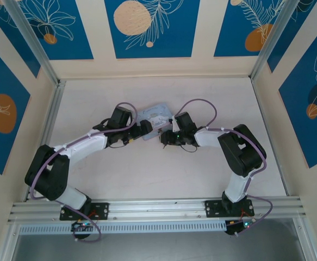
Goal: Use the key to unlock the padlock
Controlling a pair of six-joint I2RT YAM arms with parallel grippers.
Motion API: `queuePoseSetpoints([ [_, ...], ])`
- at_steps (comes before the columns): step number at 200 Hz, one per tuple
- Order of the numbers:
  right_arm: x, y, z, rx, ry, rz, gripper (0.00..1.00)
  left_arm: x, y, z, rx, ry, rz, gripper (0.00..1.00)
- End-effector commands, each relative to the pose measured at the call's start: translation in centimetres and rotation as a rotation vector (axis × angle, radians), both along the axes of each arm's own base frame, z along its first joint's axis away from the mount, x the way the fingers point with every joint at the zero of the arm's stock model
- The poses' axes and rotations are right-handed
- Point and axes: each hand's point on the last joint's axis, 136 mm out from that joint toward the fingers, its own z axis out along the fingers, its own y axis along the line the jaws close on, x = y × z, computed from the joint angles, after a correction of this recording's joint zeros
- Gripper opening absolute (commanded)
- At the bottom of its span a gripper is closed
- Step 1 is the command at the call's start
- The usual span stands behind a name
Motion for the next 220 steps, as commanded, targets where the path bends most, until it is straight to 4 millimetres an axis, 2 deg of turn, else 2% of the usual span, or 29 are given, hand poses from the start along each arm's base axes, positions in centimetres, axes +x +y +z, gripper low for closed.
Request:
queuePoseSetpoints([
  [1,-0.5,0.7,-0.6,0.014,0.024,0.029,0.39,0.7,-0.3,0.6,-0.014,-0.008,-0.008,1.00],
  [81,-0.1,1.7,-0.3,0.056,0.027,0.027,0.33,0.8,-0.4,0.4,-0.021,-0.005,-0.013,1.00],
  [138,0.2,1.3,-0.4,0.054,0.042,-0.006,0.14,1.2,0.1,0.1,-0.013,-0.003,-0.001,1.00],
  [171,0.2,0.5,-0.6,0.068,0.067,-0.043,0.03,1.7,1.2,0.0,0.048,-0.021,0.023,1.00],
  [193,0.2,0.1,-0.6,0.091,0.083,-0.063,0.01,2.3,2.1,0.2,0.129,-0.047,0.023,1.00],
  [220,0.3,-0.1,-0.6,0.121,0.106,-0.087,0.00,3.2,4.3,0.0,0.310,-0.053,0.048,1.00],
])
